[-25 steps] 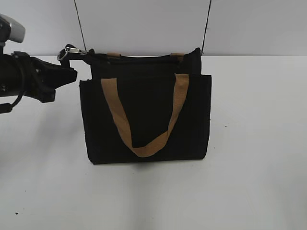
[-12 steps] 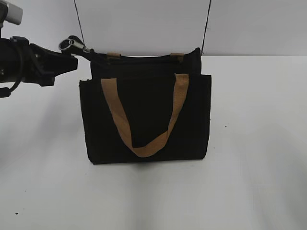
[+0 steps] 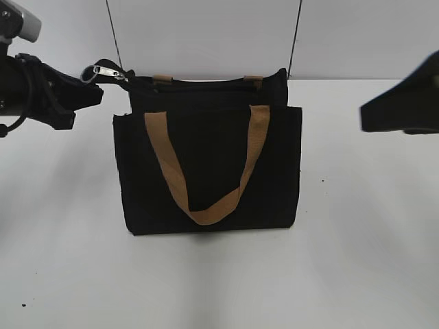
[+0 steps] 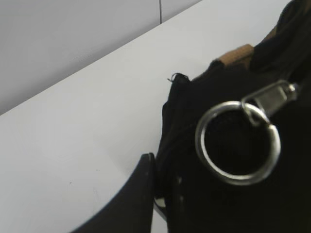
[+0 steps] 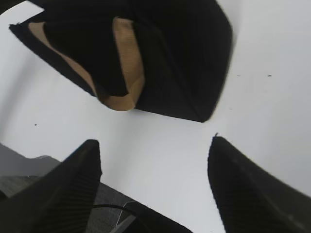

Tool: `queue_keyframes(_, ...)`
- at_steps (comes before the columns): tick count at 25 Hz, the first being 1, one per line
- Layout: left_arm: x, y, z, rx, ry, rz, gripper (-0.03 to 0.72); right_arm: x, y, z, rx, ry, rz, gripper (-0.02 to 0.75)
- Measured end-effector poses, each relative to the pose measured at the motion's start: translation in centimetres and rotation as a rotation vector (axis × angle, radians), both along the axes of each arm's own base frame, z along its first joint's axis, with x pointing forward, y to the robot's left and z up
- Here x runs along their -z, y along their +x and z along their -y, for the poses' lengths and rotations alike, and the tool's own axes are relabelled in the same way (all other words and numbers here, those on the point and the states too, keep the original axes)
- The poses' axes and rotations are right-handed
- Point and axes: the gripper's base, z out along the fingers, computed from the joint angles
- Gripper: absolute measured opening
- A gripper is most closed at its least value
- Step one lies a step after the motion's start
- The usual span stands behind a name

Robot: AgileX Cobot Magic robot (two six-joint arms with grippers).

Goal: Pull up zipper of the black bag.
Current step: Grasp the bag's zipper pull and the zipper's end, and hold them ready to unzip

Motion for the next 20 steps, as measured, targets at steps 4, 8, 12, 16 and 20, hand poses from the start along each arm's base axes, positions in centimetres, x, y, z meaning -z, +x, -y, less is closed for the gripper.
queue_keyframes(4,-0.4,0.3,0.0,-0.004,0.01,0.018,0.036,0.5,2.4,-5.1,-0.088,-0.037,-0.053,0.524)
queue_keyframes(8,-1.7,0.2,-0.1,-0.004,0.008,0.06,0.036,0.4,4.7,-10.7,-0.141,-0.072,-0.089,0.518)
queue_keyframes(12,-2.4,0.0,-0.1,-0.006,0.007,0.083,0.036,-0.4,7.1,-15.5,-0.176,-0.049,-0.083,0.451)
queue_keyframes(16,-2.4,0.0,-0.1,-0.006,0.008,0.084,0.036,-1.0,9.1,-19.1,-0.218,-0.03,-0.049,0.381)
queue_keyframes(20,-2.6,-0.1,-0.1,-0.006,0.007,0.089,0.036,0.0,10.6,-21.9,-0.247,-0.033,-0.05,0.344)
